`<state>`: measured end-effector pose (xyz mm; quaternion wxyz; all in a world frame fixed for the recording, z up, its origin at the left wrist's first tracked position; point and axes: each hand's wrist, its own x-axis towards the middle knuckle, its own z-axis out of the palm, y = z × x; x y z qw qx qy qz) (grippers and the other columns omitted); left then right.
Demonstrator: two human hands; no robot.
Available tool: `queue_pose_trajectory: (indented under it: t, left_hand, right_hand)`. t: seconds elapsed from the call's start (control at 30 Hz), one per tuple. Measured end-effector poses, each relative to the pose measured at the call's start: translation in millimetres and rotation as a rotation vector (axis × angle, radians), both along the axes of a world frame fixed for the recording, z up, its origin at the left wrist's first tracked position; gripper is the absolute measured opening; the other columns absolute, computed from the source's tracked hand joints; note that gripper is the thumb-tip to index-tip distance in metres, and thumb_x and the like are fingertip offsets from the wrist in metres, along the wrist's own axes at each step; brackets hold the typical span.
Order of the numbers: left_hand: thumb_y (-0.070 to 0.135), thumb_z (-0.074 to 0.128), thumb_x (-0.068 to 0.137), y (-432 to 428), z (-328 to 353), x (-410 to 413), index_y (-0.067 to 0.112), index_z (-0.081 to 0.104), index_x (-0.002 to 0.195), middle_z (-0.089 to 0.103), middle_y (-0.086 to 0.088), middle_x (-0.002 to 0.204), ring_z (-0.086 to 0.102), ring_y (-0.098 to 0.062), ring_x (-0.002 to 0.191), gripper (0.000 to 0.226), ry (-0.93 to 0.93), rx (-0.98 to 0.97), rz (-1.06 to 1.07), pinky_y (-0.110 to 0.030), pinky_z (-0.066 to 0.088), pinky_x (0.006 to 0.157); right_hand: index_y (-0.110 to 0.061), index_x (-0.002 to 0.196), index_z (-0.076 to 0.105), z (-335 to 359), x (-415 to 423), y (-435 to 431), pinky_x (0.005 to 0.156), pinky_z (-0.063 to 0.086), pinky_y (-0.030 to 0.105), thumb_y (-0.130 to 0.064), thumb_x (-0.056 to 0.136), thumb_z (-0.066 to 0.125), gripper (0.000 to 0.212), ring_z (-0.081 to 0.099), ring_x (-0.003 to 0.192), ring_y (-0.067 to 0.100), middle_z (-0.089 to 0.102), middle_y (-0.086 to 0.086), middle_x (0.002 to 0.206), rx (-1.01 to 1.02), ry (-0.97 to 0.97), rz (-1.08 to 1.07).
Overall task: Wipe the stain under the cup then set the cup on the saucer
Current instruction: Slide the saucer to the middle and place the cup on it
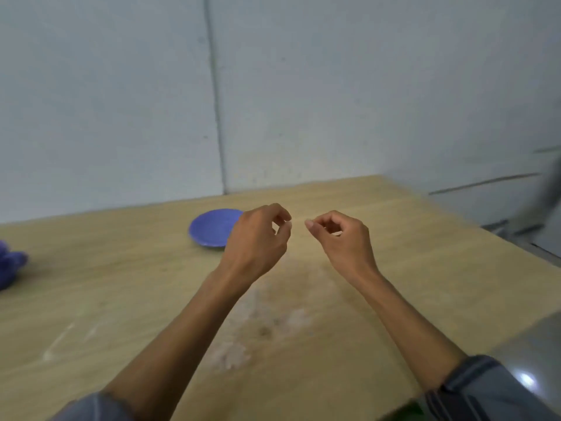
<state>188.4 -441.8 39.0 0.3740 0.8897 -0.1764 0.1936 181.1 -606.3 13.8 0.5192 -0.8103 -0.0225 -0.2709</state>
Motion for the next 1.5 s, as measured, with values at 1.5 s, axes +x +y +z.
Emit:
queue_pose_trajectory:
  t: [1.5]
  left_hand:
    - [-0.002, 0.056, 0.089, 291.6, -70.6, 63.1, -0.004, 0.054, 0.126, 0.067, -0.02, 0.103, 0.068, -0.025, 0.081, 0.037, 0.501, -0.67, 0.558, -0.032, 0.057, 0.074]
  right_hand:
    - [0.0, 0.083, 0.06, -51.9, 142.1, 266.6, 0.06, 0.059, 0.037, 0.006, 0.083, 0.059, 0.005, 0.07, 0.063, 0.024, 0.066, 0.024, 0.107, 0.263, 0.625, 0.297]
